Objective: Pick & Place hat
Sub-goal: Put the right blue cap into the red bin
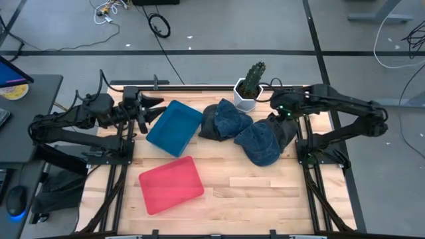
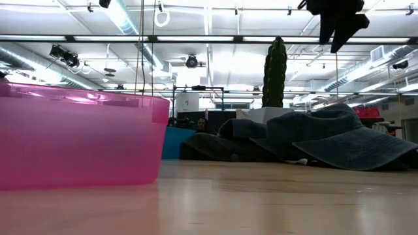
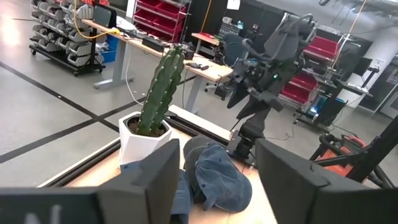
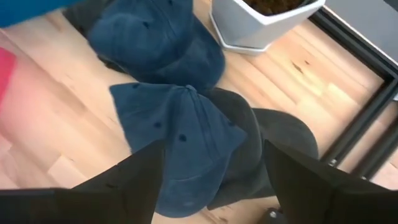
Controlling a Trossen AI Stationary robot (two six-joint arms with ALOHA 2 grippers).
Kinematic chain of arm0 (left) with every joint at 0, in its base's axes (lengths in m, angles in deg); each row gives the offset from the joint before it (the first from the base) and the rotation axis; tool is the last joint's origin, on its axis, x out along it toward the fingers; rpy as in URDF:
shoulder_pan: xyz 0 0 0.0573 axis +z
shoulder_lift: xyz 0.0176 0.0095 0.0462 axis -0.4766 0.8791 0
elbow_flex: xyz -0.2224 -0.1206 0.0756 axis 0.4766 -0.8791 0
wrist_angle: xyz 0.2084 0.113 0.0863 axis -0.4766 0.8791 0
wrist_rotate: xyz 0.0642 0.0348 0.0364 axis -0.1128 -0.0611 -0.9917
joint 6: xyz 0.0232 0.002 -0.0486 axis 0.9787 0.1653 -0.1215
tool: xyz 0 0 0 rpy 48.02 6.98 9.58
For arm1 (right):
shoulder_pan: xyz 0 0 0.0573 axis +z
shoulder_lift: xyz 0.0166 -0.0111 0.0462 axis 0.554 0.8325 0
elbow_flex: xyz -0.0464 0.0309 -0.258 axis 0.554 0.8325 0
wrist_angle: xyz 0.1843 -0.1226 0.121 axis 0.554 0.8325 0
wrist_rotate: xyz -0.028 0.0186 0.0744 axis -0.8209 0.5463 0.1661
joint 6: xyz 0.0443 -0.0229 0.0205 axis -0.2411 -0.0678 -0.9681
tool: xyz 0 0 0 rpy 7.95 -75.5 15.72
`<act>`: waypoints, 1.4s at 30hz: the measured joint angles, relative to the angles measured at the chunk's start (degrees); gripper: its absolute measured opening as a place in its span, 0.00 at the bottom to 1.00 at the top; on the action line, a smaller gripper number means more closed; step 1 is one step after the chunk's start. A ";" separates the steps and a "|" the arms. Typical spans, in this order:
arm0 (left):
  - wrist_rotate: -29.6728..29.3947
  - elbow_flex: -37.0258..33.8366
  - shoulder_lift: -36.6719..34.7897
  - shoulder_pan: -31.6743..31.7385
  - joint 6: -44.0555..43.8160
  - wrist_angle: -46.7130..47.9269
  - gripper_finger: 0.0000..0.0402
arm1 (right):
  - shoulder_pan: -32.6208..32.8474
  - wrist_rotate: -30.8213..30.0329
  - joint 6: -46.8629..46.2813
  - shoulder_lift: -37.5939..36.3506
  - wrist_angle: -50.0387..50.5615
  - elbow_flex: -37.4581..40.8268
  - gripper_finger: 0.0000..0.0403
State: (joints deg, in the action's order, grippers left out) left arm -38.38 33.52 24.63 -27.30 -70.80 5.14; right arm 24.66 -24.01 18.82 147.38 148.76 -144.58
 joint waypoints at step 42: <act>-2.51 0.00 0.00 0.00 0.08 1.12 0.61 | -2.75 8.13 -0.59 3.77 -27.70 34.32 0.55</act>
State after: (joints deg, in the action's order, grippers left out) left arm -40.89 33.52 24.63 -27.30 -70.72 6.26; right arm 21.92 -15.89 18.23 151.15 121.06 -110.27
